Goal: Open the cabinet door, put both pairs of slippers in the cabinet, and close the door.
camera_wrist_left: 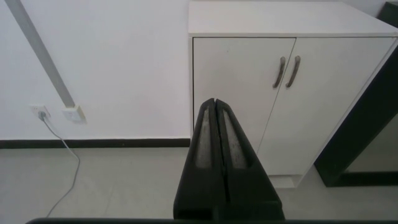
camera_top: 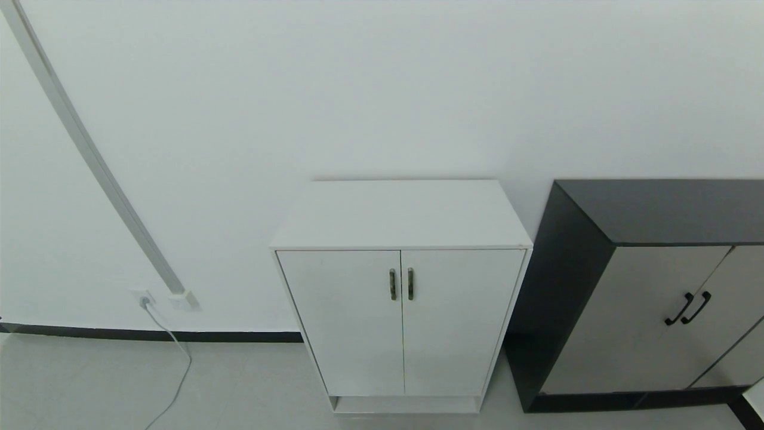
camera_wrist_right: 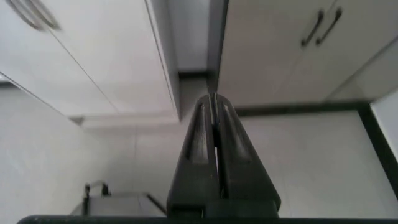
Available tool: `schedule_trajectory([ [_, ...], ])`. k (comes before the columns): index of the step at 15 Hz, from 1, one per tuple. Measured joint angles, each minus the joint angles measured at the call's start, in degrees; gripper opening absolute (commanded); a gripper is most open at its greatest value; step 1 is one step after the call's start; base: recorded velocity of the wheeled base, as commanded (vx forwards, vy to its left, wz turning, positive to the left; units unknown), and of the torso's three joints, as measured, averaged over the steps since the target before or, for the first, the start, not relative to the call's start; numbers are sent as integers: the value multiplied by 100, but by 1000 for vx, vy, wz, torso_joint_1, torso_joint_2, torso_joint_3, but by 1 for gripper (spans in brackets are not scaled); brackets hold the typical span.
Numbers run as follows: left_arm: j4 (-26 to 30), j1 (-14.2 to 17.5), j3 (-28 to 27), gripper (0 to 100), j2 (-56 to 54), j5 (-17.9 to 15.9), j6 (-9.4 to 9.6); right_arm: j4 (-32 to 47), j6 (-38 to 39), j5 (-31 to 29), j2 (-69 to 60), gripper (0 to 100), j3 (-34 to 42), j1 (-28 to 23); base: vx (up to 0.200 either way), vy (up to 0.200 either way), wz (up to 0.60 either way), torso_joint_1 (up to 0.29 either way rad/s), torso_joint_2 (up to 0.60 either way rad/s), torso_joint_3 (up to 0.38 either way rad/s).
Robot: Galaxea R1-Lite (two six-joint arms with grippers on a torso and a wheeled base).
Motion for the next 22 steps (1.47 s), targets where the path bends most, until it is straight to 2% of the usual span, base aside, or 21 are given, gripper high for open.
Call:
schedule_trajectory([
  [4,0,0,0,0,0,0,0,73,-6,101,-1146,0,260,80,0,0,0,0,0,0],
  [7,-2,0,0,0,0,0,0,-424,-11,129,-1458,0,516,218,0,0,0,0,0,0],
  [9,-2,0,0,0,0,0,0,-453,-17,145,-1526,0,629,258,0,0,0,0,0,0],
  [14,-2,0,0,0,0,0,0,-451,-99,137,-1648,0,667,-406,0,0,0,0,0,0],
  [22,-2,0,0,0,0,6,13,-461,-41,150,-2086,0,667,-467,0,0,0,0,0,0],
])
